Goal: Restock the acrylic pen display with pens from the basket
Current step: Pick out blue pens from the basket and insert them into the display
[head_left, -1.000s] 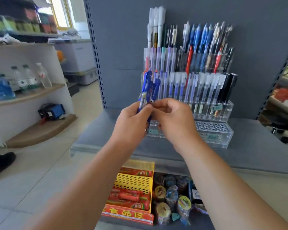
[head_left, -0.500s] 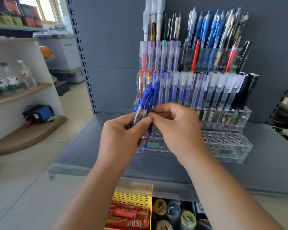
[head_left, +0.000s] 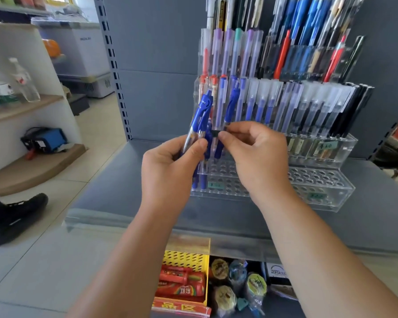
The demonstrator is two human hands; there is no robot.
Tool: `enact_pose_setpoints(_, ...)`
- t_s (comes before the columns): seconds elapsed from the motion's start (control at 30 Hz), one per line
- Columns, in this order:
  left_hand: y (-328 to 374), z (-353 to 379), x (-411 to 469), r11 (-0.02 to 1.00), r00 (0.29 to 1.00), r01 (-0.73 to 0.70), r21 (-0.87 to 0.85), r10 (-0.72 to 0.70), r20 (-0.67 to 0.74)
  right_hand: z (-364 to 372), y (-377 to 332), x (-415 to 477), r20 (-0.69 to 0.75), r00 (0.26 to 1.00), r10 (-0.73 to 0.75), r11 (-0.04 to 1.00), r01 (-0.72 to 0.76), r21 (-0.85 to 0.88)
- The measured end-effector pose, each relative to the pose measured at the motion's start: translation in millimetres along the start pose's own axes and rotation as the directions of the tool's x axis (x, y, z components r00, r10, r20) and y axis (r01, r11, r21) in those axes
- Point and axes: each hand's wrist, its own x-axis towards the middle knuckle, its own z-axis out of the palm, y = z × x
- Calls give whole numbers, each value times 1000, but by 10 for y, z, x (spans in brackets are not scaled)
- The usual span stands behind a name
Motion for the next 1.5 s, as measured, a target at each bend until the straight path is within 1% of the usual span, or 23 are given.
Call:
enact_pose_setpoints(0.07,-31,-6,-3,1000,1000,22,-17,-22,1,36,30,8,-15,1000,12,1000,-12,-13)
enact_pose_setpoints(0.13,-51,-7,-9,997,998,54,-51,-54,17,78,55,-1,-19,999,31,999,-30,10)
enact_pose_setpoints(0.2,-61,-2,-16,996,997,68,-61,-66,31,103,67,-8,-1,1000,8,1000,-8,8)
enact_pose_setpoints(0.27,-51,-1,-25,995,997,70,-65,-68,43,109,64,-12,7,1000,-26,1000,26,-9)
enact_pose_setpoints(0.6,-43,-16,-47,999,999,38,-16,-37,24,144,128,1,-28,997,-74,996,73,-50)
enact_pose_setpoints(0.8,-47,-27,-32,999,999,43,-10,-43,18,160,160,28,8,998,-61,991,62,-120)
enact_pose_setpoints(1.17,-83,-20,-42,999,999,47,-24,-47,15,133,132,5,6,998,-56,969,56,-240)
enact_pose_setpoints(1.37,-136,-43,-22,998,999,50,26,-50,-18,133,137,-13,75,996,-52,928,76,-366)
enact_pose_setpoints(1.5,-145,-53,-28,998,998,56,34,-55,-27,113,139,-16,86,995,-47,911,78,-405)
